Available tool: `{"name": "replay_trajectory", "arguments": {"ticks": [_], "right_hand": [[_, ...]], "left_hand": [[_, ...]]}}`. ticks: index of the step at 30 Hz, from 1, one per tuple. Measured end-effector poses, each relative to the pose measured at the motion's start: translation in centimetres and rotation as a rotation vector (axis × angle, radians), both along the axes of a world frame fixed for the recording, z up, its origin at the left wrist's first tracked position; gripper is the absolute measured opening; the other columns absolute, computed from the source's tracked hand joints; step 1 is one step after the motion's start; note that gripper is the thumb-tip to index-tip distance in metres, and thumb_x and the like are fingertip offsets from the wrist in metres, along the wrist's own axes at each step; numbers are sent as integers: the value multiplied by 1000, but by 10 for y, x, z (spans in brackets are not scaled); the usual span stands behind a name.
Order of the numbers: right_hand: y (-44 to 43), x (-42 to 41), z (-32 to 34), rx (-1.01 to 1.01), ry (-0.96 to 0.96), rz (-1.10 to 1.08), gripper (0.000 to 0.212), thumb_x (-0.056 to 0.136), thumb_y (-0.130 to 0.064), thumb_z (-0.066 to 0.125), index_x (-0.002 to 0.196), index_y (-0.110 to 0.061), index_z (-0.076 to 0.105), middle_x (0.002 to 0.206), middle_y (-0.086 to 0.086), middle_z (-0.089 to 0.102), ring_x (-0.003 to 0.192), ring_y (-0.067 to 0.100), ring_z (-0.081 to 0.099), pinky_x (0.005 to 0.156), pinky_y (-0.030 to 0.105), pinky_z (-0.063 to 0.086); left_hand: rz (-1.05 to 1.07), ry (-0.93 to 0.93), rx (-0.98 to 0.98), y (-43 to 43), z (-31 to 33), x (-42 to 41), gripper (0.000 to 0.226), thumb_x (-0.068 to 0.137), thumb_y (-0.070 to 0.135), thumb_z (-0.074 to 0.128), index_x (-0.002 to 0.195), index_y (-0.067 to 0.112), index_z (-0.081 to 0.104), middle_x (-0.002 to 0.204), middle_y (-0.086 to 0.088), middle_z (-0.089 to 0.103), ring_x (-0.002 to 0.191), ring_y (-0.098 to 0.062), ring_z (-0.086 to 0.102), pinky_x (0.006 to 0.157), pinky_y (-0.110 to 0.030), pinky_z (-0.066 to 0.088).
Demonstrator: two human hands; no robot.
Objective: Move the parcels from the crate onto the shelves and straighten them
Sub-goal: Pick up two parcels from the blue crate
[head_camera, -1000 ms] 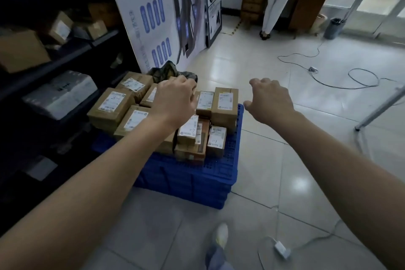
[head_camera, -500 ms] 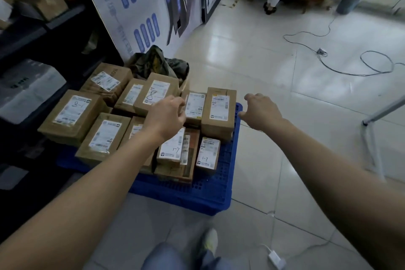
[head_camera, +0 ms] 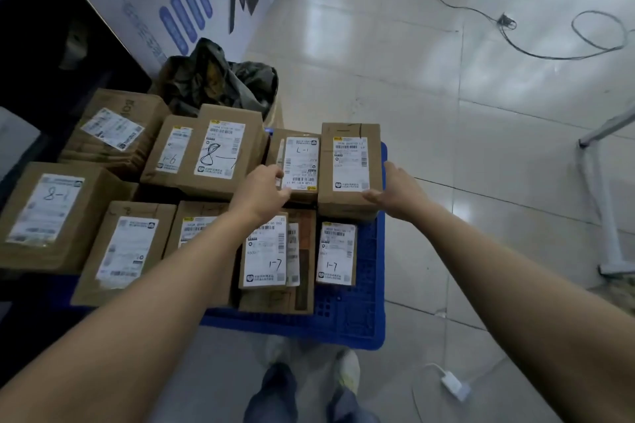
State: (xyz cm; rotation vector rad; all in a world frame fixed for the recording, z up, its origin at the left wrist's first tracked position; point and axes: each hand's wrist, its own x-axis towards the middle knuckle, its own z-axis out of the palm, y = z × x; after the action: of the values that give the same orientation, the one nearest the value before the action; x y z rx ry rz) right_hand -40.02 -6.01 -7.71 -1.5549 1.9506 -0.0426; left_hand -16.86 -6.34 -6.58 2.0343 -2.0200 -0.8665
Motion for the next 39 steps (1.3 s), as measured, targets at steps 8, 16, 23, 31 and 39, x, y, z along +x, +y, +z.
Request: {"name": "replay_trajectory", "arguments": {"ticks": [8, 16, 23, 31, 39], "right_hand": [[-45, -2, -61, 105, -306, -357, 64, 86, -29, 70, 136, -7, 37, 130, 9, 56, 116, 29, 56, 96, 46, 50], [-64, -11, -98, 186, -656, -536, 40, 90, -31, 66, 123, -12, 54, 105, 3, 69, 85, 17, 68, 57, 26, 56], [-59, -17, -112, 269, -924, -644, 33, 91, -31, 63, 120, -19, 55, 100, 4, 74, 79, 18, 73, 56, 28, 57], [-59, -20, -94, 200, -1068, -705, 73, 77, -29, 72, 140, -27, 36, 116, 13, 69, 105, 33, 67, 68, 40, 60], [-64, -21, -4, 79, -1136, -649, 60, 86, -24, 66, 137, -35, 36, 112, 9, 68, 80, 22, 71, 55, 35, 57]], "left_hand": [[163, 244, 304, -49, -56, 2, 51, 89, 20, 63, 135, 10, 43, 130, -8, 56, 105, -19, 56, 80, -27, 45], [327, 385, 486, -90, -101, -1, 41, 88, 17, 64, 123, 7, 45, 124, -9, 59, 109, -26, 60, 89, -37, 51], [463, 722, 572, -104, -118, -10, 35, 88, 8, 61, 122, 12, 56, 114, -8, 68, 92, -21, 68, 74, -35, 56], [501, 903, 491, -110, -99, -11, 44, 86, 3, 61, 128, 11, 48, 110, -12, 68, 89, -23, 69, 65, -32, 58], [419, 993, 406, -118, -8, -3, 36, 87, 9, 58, 122, 19, 51, 100, -6, 68, 81, -20, 63, 67, -32, 45]]}}
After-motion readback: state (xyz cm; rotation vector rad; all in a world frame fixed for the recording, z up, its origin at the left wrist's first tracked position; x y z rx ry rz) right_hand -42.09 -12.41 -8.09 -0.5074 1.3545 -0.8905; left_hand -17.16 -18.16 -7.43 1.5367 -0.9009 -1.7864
